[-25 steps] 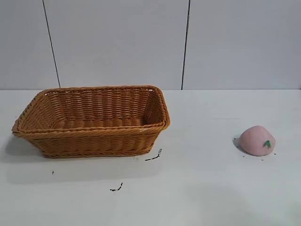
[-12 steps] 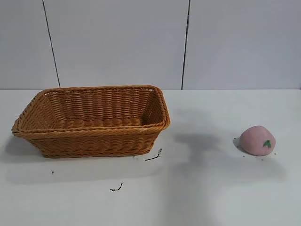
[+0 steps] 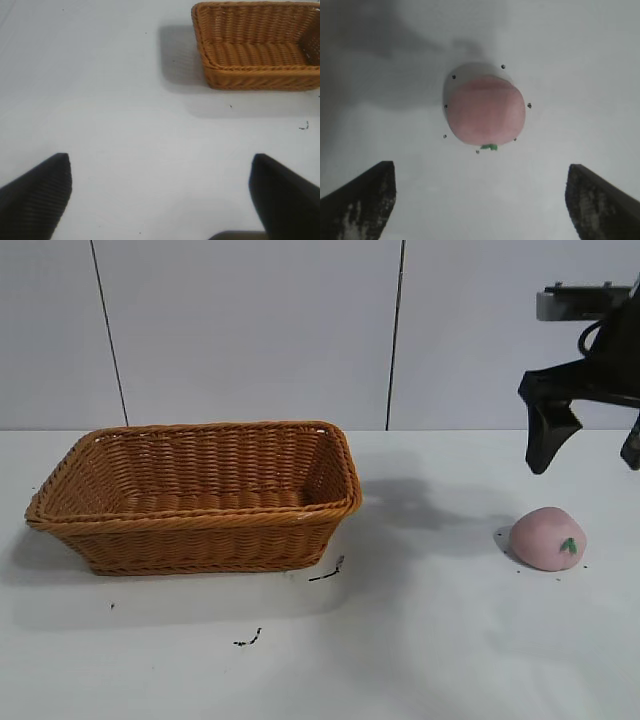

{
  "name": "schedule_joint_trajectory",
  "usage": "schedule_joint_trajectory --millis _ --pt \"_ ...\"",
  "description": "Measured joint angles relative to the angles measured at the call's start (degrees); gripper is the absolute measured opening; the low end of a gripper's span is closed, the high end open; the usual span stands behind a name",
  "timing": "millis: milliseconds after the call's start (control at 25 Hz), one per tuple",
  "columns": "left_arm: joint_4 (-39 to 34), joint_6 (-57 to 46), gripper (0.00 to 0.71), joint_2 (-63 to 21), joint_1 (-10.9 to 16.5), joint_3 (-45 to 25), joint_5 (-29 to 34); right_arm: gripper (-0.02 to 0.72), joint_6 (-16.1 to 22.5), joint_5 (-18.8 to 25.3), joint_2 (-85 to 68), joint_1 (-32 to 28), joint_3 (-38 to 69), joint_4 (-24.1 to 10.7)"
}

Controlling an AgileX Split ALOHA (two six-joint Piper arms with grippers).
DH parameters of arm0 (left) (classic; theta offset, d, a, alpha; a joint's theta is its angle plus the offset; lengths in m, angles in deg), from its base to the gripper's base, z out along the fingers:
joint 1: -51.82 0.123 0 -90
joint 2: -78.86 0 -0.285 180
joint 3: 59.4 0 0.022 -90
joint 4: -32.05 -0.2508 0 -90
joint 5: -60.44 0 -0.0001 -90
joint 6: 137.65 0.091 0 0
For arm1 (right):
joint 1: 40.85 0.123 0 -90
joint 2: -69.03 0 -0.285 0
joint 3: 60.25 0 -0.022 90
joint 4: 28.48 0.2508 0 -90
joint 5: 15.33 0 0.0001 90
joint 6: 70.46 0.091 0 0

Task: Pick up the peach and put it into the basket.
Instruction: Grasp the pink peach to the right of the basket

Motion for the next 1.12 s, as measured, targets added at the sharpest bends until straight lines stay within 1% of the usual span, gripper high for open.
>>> schedule_joint_trajectory --millis 120,280,440,560,640,720,760,800,840,880,960,1000,1040,1080,1120 --pt "0.00 0.00 0.693 0.00 0.00 0.00 0.00 0.633 1.04 -2.64 3.90 -0.11 -0.10 -0.48" --pt "0.00 0.00 0.693 0.00 0.00 0.00 0.00 0.633 1.04 -7.03 8.27 -0.28 -0.10 -0.62" --pt "0.00 0.00 0.693 0.00 0.00 0.00 0.00 0.633 1.04 -10.26 11.23 -0.28 -0.10 -0.62" --pt "0.00 0.00 0.693 0.00 0.00 0.00 0.00 0.633 1.04 -11.52 12.42 -0.28 -0.10 -0.62" --pt "0.00 0.00 0.693 0.00 0.00 0.00 0.00 0.631 1.04 -11.59 12.84 -0.28 -0.10 -0.56" --pt "0.00 0.00 0.693 0.00 0.00 0.00 0.00 0.598 1.04 -11.59 13.08 -0.28 -0.10 -0.56" --pt "0.00 0.00 0.693 0.00 0.00 0.00 0.00 0.568 1.04 -11.59 13.15 -0.28 -0.10 -0.56" --pt "0.00 0.00 0.693 0.00 0.00 0.00 0.00 0.515 1.04 -11.54 13.15 -0.28 -0.10 -0.56" --pt "0.00 0.00 0.693 0.00 0.00 0.00 0.00 0.439 1.04 -11.36 13.15 -0.28 -0.10 -0.56" --pt "0.00 0.00 0.693 0.00 0.00 0.00 0.00 0.358 1.04 -11.12 13.15 -0.28 -0.10 -0.56" --pt "0.00 0.00 0.693 0.00 0.00 0.00 0.00 0.131 0.72 -10.63 13.15 -0.28 -0.30 -0.56" --pt "0.00 0.00 0.693 0.00 0.00 0.00 0.00 0.045 0.53 -10.18 12.87 -0.28 -0.55 -0.56" --pt "0.00 0.00 0.693 0.00 0.00 0.00 0.00 0.002 0.29 -9.87 12.48 -0.28 -0.61 -0.56" --pt "0.00 0.00 0.693 0.00 0.00 0.00 0.00 -0.015 0.03 -9.42 11.99 -0.28 -0.61 -0.56" --pt "0.00 0.00 0.693 0.00 0.00 0.00 0.00 -0.015 -0.20 -8.71 11.60 -0.28 -0.69 -0.56"
